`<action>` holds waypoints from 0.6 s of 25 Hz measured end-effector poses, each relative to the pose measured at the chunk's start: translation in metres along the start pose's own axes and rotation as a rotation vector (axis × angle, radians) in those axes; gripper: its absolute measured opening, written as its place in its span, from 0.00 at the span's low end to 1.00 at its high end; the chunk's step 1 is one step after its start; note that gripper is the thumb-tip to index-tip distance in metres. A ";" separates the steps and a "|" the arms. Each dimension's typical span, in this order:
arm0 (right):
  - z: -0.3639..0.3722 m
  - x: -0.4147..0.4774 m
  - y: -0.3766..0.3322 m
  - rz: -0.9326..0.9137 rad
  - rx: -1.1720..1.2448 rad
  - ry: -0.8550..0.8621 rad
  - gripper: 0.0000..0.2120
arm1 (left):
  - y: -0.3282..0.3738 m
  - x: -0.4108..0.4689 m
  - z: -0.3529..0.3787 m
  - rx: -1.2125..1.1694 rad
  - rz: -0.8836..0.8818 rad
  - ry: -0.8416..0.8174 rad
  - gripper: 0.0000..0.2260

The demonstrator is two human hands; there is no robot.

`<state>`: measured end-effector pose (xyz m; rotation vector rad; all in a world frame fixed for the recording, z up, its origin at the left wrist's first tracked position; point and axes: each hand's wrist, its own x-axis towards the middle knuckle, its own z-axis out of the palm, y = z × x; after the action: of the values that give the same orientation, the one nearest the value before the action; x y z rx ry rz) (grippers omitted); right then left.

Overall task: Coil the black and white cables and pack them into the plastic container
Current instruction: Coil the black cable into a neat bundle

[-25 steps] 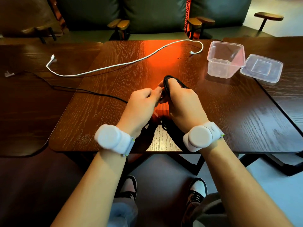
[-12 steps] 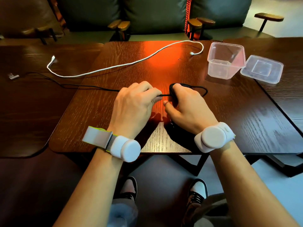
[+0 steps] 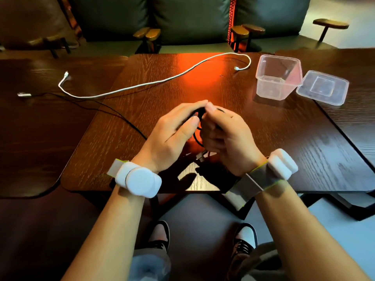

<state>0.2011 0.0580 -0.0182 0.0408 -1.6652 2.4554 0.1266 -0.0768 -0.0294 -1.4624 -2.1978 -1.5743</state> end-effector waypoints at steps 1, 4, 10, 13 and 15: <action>-0.001 0.001 -0.001 0.012 0.047 0.013 0.17 | 0.003 0.000 0.002 -0.034 -0.023 -0.001 0.15; -0.006 0.002 -0.005 0.027 0.013 0.016 0.19 | 0.006 0.001 0.001 0.025 -0.097 0.054 0.12; -0.003 0.001 -0.002 0.041 -0.065 0.055 0.15 | 0.003 -0.001 -0.006 0.504 -0.084 0.199 0.07; 0.001 0.000 0.003 0.026 -0.131 0.101 0.09 | -0.002 -0.002 -0.006 0.488 -0.117 0.212 0.08; 0.006 0.001 0.005 0.035 -0.151 0.170 0.14 | -0.003 -0.003 -0.001 0.437 -0.151 0.193 0.08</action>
<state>0.1992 0.0511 -0.0201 -0.2122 -1.7834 2.2774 0.1254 -0.0803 -0.0329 -1.0004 -2.3787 -1.1088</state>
